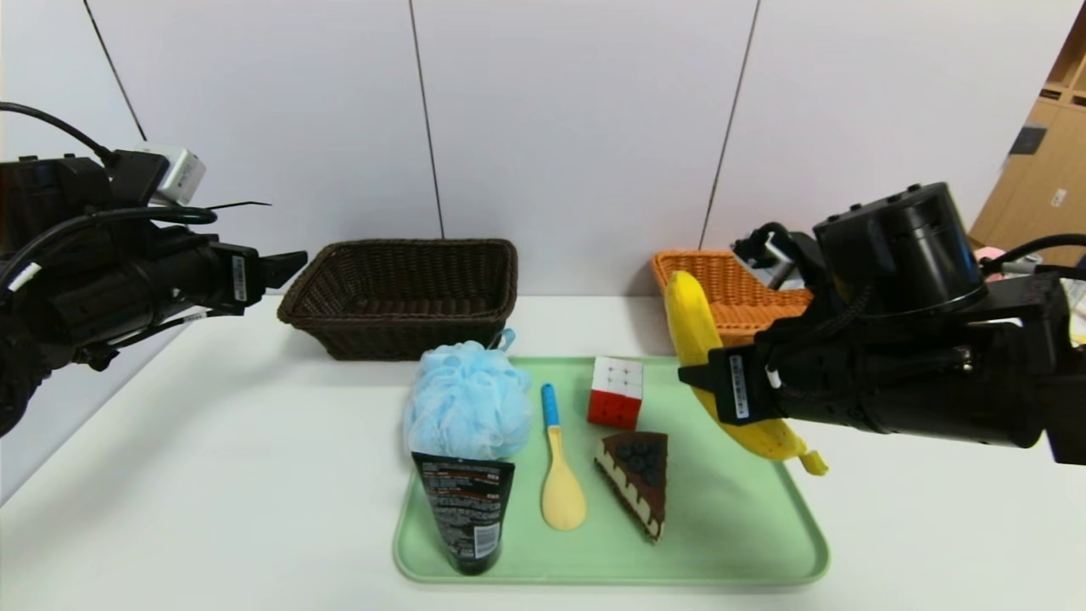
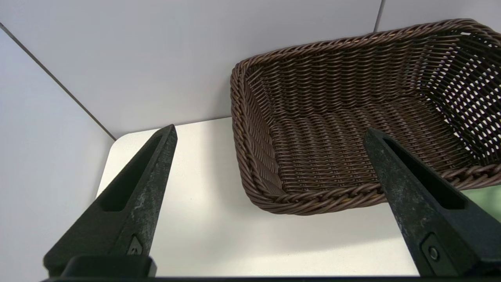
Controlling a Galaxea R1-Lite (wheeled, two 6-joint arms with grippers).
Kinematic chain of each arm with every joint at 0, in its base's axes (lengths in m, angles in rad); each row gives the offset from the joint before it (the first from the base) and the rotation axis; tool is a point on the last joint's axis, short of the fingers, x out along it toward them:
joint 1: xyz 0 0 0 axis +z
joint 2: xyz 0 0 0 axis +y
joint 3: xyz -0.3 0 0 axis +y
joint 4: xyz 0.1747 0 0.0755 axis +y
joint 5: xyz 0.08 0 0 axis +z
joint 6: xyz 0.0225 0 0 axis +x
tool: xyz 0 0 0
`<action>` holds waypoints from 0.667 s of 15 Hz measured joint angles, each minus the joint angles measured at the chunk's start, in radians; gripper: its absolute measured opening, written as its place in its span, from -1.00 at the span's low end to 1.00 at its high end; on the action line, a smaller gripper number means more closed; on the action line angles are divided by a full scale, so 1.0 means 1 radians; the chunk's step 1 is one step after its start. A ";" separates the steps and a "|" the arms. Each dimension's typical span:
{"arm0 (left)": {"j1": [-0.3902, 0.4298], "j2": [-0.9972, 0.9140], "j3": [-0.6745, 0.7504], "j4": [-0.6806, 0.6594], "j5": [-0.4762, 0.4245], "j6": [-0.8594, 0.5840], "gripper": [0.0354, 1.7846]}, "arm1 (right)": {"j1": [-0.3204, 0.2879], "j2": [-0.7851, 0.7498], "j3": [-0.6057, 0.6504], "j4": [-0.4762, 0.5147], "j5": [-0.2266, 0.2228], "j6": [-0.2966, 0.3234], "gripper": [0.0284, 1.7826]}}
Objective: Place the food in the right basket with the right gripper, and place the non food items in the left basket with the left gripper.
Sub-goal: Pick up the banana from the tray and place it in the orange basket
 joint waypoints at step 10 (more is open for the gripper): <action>0.001 -0.060 0.040 -0.001 0.002 0.011 0.89 | -0.383 0.006 -0.014 -0.379 0.010 -0.340 -0.44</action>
